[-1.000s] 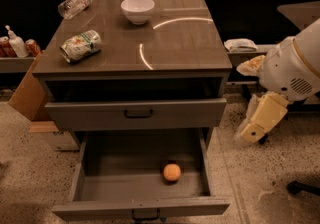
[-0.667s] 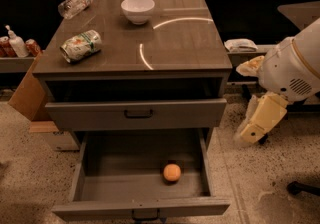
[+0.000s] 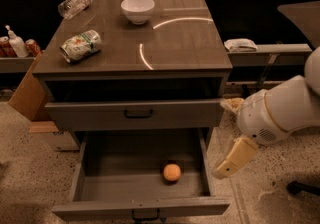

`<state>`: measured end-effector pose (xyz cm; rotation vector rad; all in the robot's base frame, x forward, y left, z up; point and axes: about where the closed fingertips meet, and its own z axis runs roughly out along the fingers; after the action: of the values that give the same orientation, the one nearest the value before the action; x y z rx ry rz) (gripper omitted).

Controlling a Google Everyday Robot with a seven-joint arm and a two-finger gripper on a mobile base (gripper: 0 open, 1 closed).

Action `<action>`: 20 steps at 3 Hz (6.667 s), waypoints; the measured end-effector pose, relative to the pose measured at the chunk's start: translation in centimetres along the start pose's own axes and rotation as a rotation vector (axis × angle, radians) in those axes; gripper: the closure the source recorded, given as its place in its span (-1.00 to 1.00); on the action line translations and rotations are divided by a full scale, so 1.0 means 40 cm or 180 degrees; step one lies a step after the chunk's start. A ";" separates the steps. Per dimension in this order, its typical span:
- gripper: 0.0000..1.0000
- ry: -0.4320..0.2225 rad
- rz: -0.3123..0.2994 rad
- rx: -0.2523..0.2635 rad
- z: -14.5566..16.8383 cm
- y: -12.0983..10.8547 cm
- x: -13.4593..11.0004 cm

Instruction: Pick orange from middle drawer and place on counter

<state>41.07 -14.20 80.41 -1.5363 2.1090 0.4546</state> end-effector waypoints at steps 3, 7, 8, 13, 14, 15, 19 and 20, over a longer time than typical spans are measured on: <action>-1.00 0.0010 0.0193 -0.0032 0.227 0.009 0.116; -1.00 -0.0140 0.0303 -0.0307 0.567 -0.036 0.370; -1.00 -0.0140 0.0123 -0.0254 0.623 -0.072 0.355; -1.00 -0.0417 -0.0504 -0.0222 0.937 -0.219 0.345; -1.00 -0.0420 -0.0525 -0.0233 0.988 -0.233 0.367; -1.00 -0.0435 -0.0562 -0.0241 1.030 -0.236 0.381; 0.32 -0.0603 -0.0558 -0.0258 1.048 -0.222 0.394; 0.78 -0.0842 -0.0557 -0.0239 0.983 -0.202 0.389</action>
Offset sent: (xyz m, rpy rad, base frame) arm -0.0075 0.0134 -0.0413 0.0353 0.0137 -0.0102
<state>52.36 -8.07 39.34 -1.5896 1.7595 0.6415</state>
